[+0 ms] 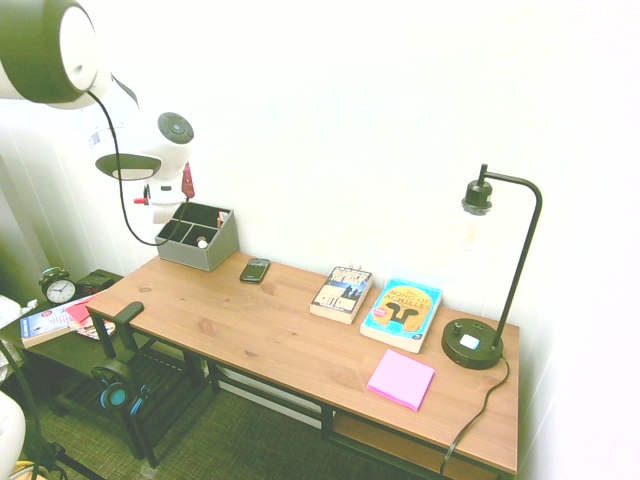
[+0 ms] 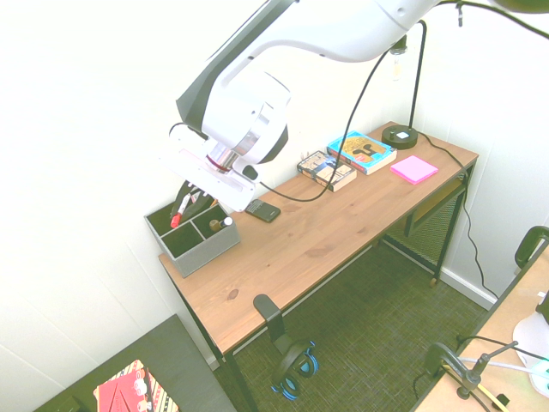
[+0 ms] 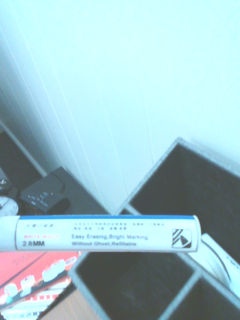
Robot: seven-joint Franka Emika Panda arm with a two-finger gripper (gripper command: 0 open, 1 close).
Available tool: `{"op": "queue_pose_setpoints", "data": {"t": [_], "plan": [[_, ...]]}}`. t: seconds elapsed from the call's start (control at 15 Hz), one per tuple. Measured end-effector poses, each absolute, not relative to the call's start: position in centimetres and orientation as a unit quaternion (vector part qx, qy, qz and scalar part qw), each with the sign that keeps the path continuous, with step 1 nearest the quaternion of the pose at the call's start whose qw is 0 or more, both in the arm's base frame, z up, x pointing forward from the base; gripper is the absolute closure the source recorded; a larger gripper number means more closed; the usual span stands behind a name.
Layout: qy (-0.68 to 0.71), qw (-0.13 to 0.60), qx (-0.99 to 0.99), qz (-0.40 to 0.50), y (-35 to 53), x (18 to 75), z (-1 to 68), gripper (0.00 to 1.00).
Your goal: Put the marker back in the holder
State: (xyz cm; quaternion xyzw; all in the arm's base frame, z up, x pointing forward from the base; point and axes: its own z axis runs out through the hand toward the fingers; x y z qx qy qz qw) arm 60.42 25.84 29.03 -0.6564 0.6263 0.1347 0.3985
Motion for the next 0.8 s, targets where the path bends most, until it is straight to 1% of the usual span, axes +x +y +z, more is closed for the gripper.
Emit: {"op": "queue_pose_setpoints", "data": {"t": [0.2,0.4,0.73,0.8], "plan": [[0.634,0.413,-0.635,0.154,25.4,62.4,25.8,1.00],[0.636,0.419,-0.627,0.162,25.7,62.9,23.8,1.00],[0.636,0.425,-0.625,0.158,25.2,64.1,22.9,1.00],[0.634,0.427,-0.626,0.157,25.0,64.3,23.0,0.00]]}}
